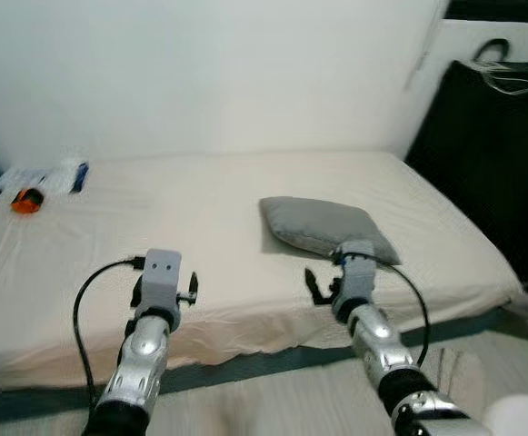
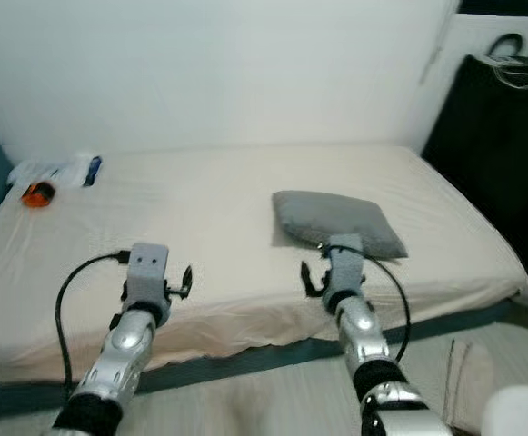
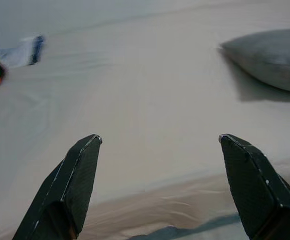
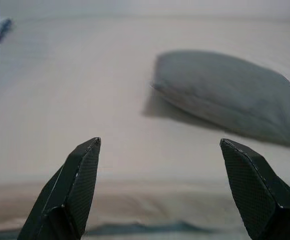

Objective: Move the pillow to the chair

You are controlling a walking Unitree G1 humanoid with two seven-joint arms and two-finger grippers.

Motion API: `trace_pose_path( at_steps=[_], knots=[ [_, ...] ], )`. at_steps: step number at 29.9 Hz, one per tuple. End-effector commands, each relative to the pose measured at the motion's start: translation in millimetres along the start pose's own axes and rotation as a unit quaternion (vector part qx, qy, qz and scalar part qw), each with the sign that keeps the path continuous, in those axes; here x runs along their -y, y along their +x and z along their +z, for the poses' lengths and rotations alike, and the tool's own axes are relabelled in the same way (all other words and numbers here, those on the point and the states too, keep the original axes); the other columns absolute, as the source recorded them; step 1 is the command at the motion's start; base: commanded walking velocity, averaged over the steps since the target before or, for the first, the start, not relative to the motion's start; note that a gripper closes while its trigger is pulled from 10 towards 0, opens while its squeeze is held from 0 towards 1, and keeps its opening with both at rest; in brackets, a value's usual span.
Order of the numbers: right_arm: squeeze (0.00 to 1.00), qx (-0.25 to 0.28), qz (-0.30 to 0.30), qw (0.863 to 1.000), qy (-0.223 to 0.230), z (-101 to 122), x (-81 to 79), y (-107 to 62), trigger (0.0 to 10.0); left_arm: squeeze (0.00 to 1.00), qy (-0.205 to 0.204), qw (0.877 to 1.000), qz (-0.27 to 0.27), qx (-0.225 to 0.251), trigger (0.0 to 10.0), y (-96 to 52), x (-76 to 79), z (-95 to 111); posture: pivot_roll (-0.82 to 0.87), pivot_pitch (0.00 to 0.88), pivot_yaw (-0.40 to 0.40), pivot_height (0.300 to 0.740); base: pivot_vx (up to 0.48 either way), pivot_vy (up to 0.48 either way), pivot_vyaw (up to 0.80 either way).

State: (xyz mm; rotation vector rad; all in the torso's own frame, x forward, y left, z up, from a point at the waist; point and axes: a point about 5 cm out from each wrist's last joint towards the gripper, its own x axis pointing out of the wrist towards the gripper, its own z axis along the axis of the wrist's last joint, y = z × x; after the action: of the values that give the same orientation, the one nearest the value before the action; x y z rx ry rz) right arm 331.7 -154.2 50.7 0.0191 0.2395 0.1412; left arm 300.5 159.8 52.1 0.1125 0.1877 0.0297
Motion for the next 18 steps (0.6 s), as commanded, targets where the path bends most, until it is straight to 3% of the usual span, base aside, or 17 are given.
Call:
trace_pose_path(
  at_steps=[1, 18],
  knots=[
    [0.0, -0.004, 0.008, 1.0, -0.001, -3.4, -5.8, -0.5, 10.0, 0.0, 0.0, 1.0, 0.003, 0.005, 10.0, -0.7, -3.0, 0.7, -0.02, 0.0, -0.06, 0.74, 0.3, 0.0, 0.0],
    [0.0, -0.003, 0.013, 1.0, -0.003, -2.7, -7.1, 0.3, 10.0, 0.0, 0.0, 1.0, 0.004, 0.008, 10.0, -0.6, -3.5, 1.0, -0.01, 0.0, -0.067, 0.74, 0.298, 0.0, 0.0]
  ],
)
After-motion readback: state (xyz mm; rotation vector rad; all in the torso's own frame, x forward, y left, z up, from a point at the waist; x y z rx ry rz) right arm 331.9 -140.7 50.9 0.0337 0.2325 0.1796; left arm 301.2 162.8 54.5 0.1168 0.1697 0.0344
